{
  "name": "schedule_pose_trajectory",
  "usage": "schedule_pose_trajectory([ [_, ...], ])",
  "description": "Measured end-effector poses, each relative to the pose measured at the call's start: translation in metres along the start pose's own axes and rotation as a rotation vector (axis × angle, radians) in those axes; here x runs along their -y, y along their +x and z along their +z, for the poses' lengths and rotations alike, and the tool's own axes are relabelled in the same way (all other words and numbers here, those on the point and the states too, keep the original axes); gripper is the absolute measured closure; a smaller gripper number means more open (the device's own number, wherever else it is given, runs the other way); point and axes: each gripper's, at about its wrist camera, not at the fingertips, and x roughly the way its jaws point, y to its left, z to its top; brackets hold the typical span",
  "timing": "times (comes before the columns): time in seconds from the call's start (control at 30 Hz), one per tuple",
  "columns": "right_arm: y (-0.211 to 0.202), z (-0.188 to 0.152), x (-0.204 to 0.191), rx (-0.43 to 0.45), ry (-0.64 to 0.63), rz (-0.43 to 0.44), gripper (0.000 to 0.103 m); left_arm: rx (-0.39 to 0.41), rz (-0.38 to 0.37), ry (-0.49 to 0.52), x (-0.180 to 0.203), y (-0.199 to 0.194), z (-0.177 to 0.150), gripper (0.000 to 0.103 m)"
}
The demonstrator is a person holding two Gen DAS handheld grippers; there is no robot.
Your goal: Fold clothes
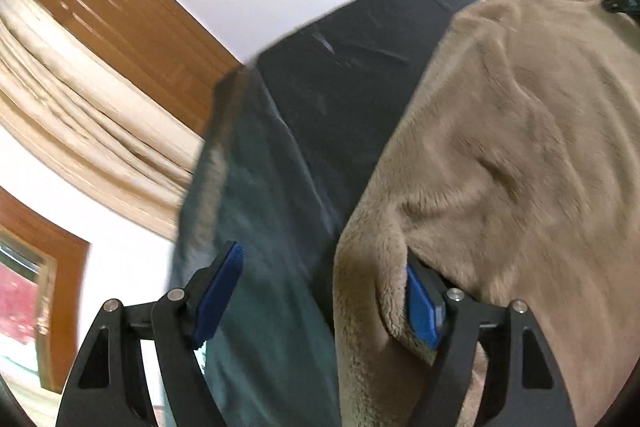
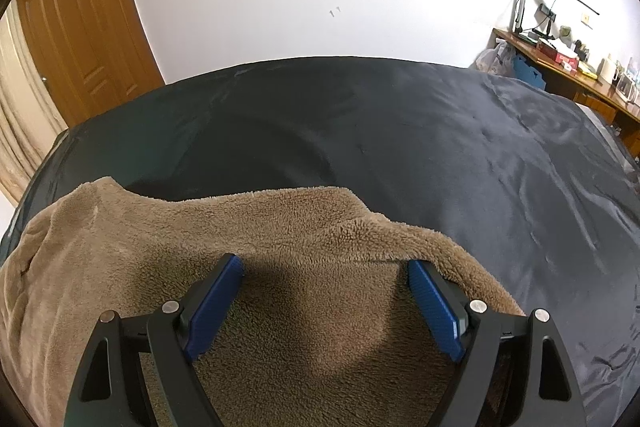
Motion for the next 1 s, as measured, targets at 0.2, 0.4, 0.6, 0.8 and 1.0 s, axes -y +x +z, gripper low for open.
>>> schedule_pose_trajectory([
  [0.2, 0.0, -0.001, 0.001, 0.0, -0.001, -0.001, 0.016, -0.022, -0.054, -0.073, -0.033, 0.009, -0.007, 0.024],
  [0.4, -0.002, -0.002, 0.007, 0.001, -0.015, 0.0, 0.016, -0.062, -0.16, -0.148, -0.041, 0.004, -0.032, 0.024],
  [0.6, 0.004, 0.0, -0.004, 0.001, -0.01, -0.005, 0.016, -0.071, -0.33, -0.231, -0.043, -0.028, -0.065, 0.024],
  [0.8, 0.003, 0.0, -0.002, 0.002, -0.008, -0.002, 0.016, -0.082, -0.434, -0.165, -0.009, -0.048, -0.079, 0.023],
  [1.0, 0.003, 0.0, -0.003, 0.003, -0.006, 0.001, 0.016, -0.11, -0.301, -0.105, 0.014, -0.031, -0.086, 0.017],
])
